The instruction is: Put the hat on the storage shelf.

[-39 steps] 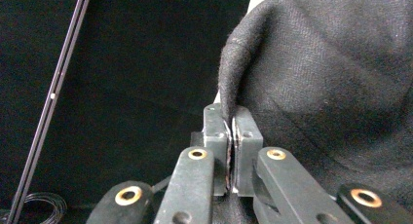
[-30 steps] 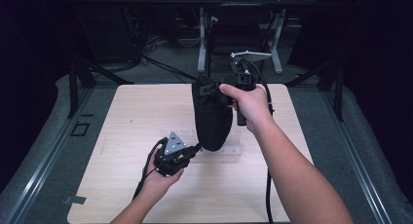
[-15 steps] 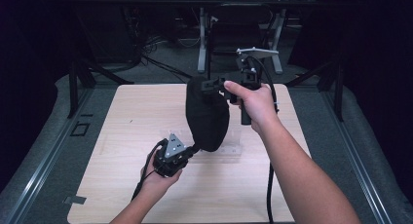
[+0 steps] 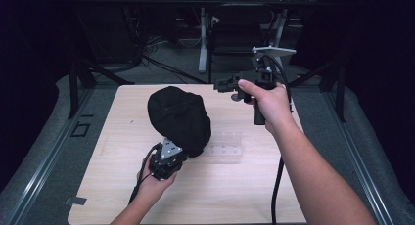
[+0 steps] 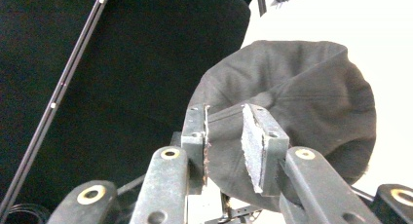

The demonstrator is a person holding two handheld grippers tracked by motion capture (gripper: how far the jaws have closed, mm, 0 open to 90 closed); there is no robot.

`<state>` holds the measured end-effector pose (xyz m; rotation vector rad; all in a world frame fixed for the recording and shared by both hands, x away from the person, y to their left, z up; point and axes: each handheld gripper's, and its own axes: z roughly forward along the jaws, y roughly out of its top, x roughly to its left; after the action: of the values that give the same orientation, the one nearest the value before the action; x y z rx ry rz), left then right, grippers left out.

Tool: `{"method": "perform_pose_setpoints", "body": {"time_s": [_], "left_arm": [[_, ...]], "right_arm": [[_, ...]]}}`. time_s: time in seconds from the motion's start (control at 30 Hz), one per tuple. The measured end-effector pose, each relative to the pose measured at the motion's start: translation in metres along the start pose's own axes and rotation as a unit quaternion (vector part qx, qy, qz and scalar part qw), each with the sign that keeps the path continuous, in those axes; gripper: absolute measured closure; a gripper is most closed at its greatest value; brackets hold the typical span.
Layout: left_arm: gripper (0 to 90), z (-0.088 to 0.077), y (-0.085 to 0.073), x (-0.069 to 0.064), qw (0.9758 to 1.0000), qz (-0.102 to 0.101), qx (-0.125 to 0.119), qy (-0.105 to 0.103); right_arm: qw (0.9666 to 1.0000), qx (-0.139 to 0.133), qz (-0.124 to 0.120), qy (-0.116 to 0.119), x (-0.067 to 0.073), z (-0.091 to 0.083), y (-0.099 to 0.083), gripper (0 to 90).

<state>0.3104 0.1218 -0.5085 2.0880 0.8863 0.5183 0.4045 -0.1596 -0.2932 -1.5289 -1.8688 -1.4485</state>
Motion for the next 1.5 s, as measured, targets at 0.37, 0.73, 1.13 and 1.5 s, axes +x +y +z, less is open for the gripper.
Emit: {"method": "perform_pose_setpoints", "body": {"time_s": [0.37,0.73,1.13,1.5], "left_arm": [[83.4,0.002,-0.02,-0.002,0.9999,-0.013,-0.01,0.0],[67.1,-0.01,-0.025,0.001,0.9998,-0.018,-0.005,-0.007],[52.0,-0.036,-0.043,0.025,0.9978,-0.062,-0.02,0.015],[48.1,-0.051,-0.068,0.048,0.9949,-0.096,-0.007,0.029]], "right_arm": [[0.9965,-0.018,-0.054,-0.062,0.003,-0.011,-0.007,70.3],[0.9939,-0.023,-0.063,-0.088,-0.002,-0.018,-0.012,69.5],[0.9864,-0.029,-0.08,-0.141,-0.018,-0.034,-0.029,68.1],[0.9784,-0.036,-0.104,-0.175,-0.038,-0.052,-0.059,63.6]]}}
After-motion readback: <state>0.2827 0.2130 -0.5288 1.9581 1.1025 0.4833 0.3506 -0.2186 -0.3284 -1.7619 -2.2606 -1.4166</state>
